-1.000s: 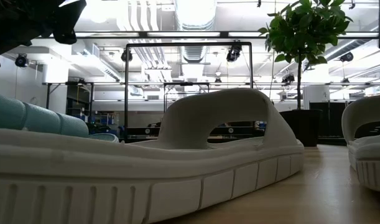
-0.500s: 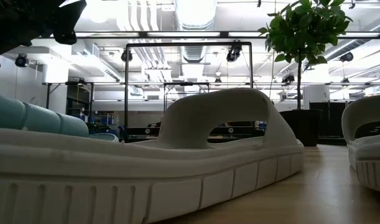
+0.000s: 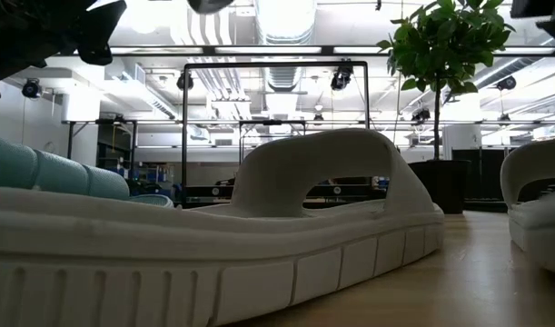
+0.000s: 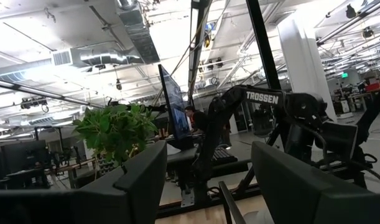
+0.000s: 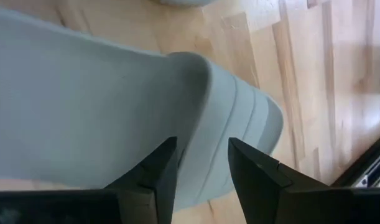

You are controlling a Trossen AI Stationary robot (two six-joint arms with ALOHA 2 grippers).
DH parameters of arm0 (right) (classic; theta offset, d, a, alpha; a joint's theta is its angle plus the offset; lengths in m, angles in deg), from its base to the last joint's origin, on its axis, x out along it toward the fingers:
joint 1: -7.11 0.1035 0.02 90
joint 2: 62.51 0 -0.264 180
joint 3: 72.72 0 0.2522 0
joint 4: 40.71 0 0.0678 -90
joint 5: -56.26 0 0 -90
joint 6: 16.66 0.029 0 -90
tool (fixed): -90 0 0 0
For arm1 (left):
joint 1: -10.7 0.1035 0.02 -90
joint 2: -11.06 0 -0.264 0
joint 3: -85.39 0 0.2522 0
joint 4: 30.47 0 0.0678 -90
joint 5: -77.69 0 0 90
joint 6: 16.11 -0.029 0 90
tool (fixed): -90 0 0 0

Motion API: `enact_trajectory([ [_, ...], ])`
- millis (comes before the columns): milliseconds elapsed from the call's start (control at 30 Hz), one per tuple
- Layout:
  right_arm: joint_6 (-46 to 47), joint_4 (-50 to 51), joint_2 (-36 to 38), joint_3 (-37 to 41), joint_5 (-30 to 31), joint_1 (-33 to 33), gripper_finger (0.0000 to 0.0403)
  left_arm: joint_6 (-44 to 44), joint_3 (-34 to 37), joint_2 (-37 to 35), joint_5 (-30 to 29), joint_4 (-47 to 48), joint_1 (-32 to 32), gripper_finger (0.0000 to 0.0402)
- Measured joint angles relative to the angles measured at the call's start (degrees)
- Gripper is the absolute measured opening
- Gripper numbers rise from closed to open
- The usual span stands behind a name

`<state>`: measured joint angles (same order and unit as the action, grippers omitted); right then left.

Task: Pick and place slides into the shelf
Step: Put the right gray slipper on the shelf

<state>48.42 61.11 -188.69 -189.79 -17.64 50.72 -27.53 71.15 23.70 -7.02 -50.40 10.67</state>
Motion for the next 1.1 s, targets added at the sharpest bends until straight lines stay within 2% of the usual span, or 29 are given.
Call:
enact_trajectory([
  [367,-0.3,0.1,0.1,5.9,0.7,0.0,0.0132,0.0,0.0,0.1,0.0,-0.1,0.0,0.0219],
  [533,4.1,0.0,0.1,8.5,2.9,-0.1,0.0119,0.0,0.0,0.0,0.0,-0.1,0.0,0.0219],
  [667,3.7,-0.1,0.1,9.8,2.6,-0.1,0.0096,0.0,0.0,0.1,0.0,-0.1,0.0,0.0219],
  [867,3.5,0.6,0.2,10.6,2.4,-0.1,0.0019,0.0,0.0,0.0,0.0,-0.1,0.0,0.0219],
  [1100,0.9,2.0,0.2,8.9,1.7,-0.2,0.0012,0.0,0.0,0.0,0.0,-0.1,0.0,0.0219],
])
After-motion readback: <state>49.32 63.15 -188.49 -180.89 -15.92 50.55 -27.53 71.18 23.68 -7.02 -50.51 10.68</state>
